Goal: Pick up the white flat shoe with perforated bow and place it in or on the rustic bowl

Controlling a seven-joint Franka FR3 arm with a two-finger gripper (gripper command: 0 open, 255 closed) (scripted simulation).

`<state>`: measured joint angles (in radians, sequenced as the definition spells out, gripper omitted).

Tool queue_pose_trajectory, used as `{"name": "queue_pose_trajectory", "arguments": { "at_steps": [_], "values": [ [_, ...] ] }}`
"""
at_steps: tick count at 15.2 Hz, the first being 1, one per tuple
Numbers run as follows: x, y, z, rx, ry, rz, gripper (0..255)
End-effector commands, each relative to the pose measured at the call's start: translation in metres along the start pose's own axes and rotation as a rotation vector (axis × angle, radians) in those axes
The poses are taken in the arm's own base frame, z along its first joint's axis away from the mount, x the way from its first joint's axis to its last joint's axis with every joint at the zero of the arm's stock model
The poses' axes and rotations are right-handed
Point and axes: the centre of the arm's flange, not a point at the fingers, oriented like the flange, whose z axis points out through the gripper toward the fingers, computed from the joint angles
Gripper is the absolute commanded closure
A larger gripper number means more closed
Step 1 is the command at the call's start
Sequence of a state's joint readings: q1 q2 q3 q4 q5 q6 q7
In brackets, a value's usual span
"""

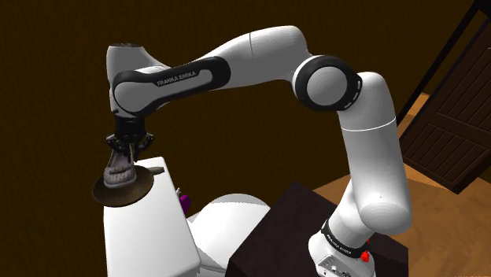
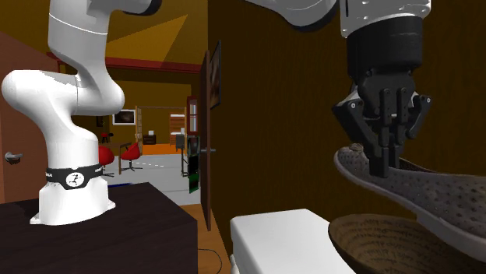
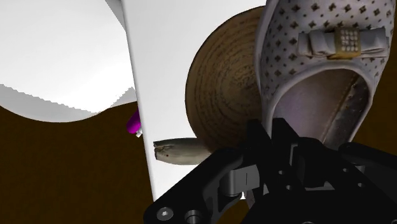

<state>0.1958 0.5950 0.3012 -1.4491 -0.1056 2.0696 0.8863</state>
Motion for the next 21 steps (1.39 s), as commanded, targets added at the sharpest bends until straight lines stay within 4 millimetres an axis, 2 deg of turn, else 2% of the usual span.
{"name": "queue_pose_trajectory", "arguments": {
  "at_steps": [1,9,17,18,21],
  "values": [
    [0.000,0.000,0.010,0.001,0.001,0.000,255],
    [0.001,0.004,0.053,0.001,0.001,0.000,255],
    [0.001,0.004,0.053,0.001,0.001,0.000,255],
    [0.001,0.004,0.053,0.001,0.001,0.000,0],
    [0.001,0.004,0.053,0.001,0.001,0.000,0]
  ]
}}
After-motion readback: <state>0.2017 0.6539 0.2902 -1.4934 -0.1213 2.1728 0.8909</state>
